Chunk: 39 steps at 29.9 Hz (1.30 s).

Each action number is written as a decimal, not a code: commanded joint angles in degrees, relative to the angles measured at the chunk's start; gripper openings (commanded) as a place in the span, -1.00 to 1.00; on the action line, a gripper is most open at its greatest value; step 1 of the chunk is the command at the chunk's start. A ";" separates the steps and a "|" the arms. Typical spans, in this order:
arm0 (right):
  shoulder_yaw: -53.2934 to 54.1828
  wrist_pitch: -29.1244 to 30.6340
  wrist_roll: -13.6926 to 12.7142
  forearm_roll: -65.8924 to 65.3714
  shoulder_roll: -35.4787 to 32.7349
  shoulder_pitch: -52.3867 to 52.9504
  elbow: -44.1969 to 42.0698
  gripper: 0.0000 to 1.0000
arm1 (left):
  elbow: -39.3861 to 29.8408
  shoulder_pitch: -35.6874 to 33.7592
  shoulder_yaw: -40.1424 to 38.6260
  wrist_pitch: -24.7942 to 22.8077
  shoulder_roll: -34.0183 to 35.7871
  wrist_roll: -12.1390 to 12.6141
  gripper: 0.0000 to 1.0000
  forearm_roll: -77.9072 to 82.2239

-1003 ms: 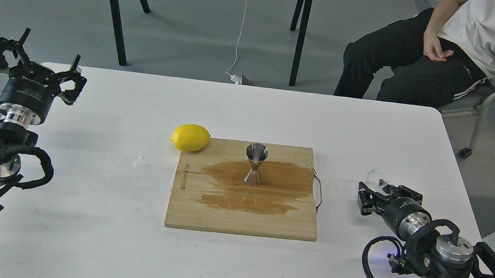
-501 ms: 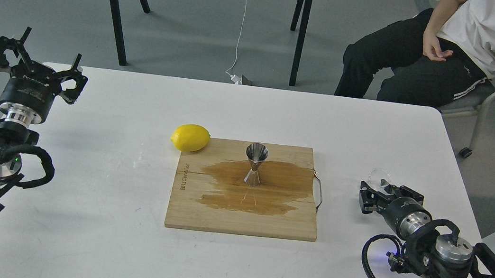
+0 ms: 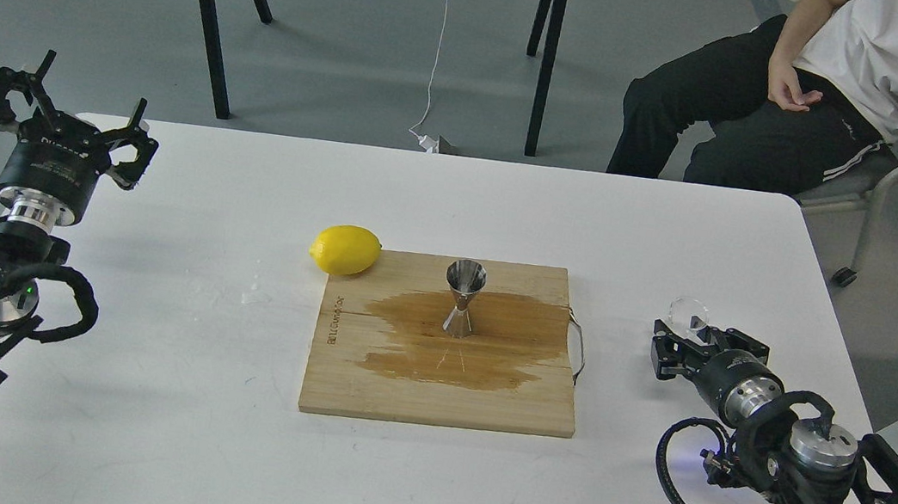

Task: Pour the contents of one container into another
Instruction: 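Open the right gripper to release the glass cup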

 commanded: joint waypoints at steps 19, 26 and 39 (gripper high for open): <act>-0.17 1.11 0.24 -0.18 -0.04 -0.17 -0.18 0.32 | 0.00 0.02 0.00 0.01 0.02 0.00 1.00 -0.08; 0.00 1.11 0.33 -0.18 -0.04 -0.17 -0.36 -0.16 | 0.00 0.02 0.00 0.01 0.02 0.00 1.00 -0.08; -0.09 1.11 0.42 -0.27 -0.04 -0.17 -0.10 0.44 | 0.00 0.02 0.00 0.01 0.02 0.00 1.00 0.01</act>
